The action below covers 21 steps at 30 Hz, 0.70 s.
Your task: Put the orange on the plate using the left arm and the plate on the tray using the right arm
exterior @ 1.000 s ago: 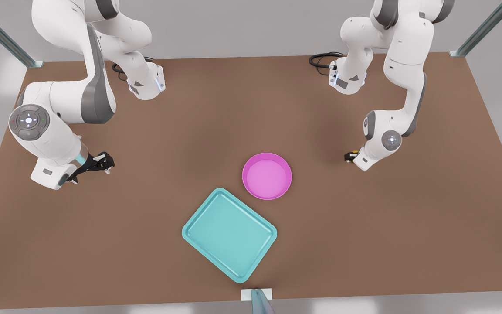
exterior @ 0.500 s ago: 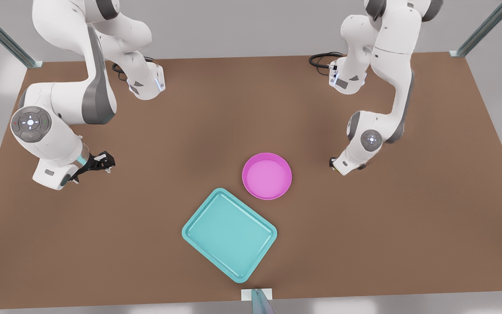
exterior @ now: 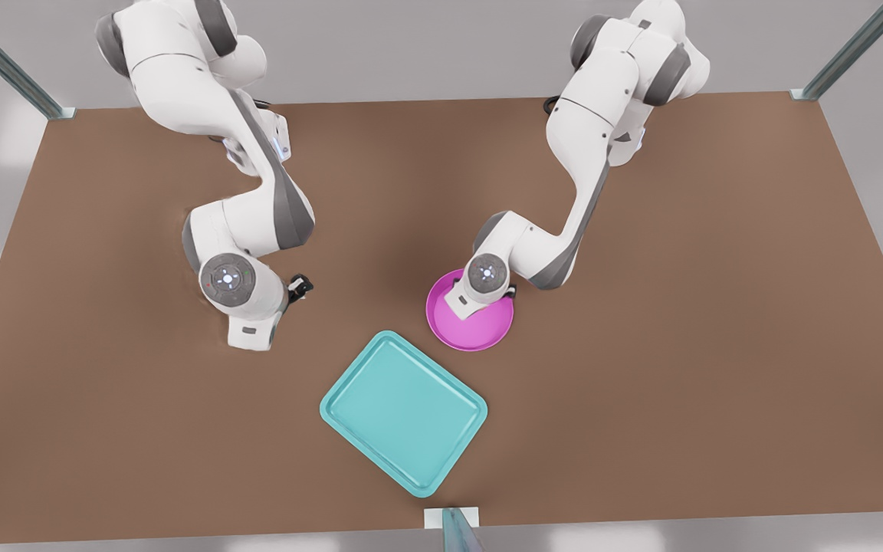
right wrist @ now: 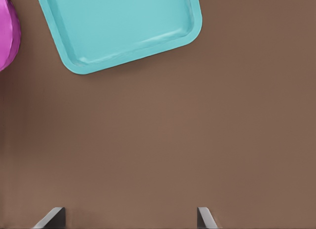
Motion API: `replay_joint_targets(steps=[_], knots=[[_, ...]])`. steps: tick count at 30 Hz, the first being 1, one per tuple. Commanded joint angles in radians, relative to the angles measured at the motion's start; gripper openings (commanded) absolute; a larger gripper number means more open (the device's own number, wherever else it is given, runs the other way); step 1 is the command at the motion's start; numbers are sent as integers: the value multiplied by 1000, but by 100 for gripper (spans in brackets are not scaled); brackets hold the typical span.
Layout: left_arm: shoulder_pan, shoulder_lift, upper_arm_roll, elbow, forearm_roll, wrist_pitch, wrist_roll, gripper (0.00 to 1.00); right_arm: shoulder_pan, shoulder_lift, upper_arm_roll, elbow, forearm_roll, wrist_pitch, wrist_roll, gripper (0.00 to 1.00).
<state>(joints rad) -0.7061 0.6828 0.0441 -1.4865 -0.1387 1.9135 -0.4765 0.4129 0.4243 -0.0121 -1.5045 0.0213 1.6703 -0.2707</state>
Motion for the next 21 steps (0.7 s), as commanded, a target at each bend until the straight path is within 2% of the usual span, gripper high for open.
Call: replay_joint_targets(steps=[1, 2, 3, 4, 5, 7, 8, 9, 10, 11, 13, 17, 21], knots=[[4, -32, 16, 11, 4, -105, -334, 100, 69, 4, 4, -98, 152, 316, 106, 100], [13, -98, 83, 12, 2, -226, -271, 100, 76, -19, 6, -175, 218, 418, 157, 100], [16, -216, 271, 14, -25, -400, -6, 100, 87, -45, 15, -310, 340, 583, 174, 100], [16, -298, 469, 15, -27, -487, 281, 100, 107, -42, 23, -396, 462, 692, 174, 100], [16, -313, 588, 50, -27, -498, 450, 100, 130, -42, 23, -440, 467, 733, 191, 100], [28, -315, 645, 103, -27, -544, 456, 100, 153, -21, 50, -477, 583, 815, 258, 100], [118, -337, 576, 94, -27, -573, 496, 100, 170, 0, 50, -464, 631, 839, 281, 100], [456, -402, 161, 81, 75, -562, 547, 100, 192, 30, 50, -438, 674, 864, 327, 100], [600, -474, -27, 45, 186, -504, 552, 100, 216, 59, 52, -418, 698, 905, 349, 100], [605, -557, -35, -76, 194, -392, 539, 100, 247, 99, 50, -389, 726, 943, 358, 100], [608, -500, -24, -29, 188, -407, 530, 100, 264, 157, 50, -323, 737, 984, 366, 100], [609, -505, -9, -29, 180, -412, 539, 100, 262, 241, 50, -246, 737, 985, 364, 100], [609, -508, -6, -11, 182, -413, 539, 100, 267, 269, 67, -250, 735, 982, 366, 100]])
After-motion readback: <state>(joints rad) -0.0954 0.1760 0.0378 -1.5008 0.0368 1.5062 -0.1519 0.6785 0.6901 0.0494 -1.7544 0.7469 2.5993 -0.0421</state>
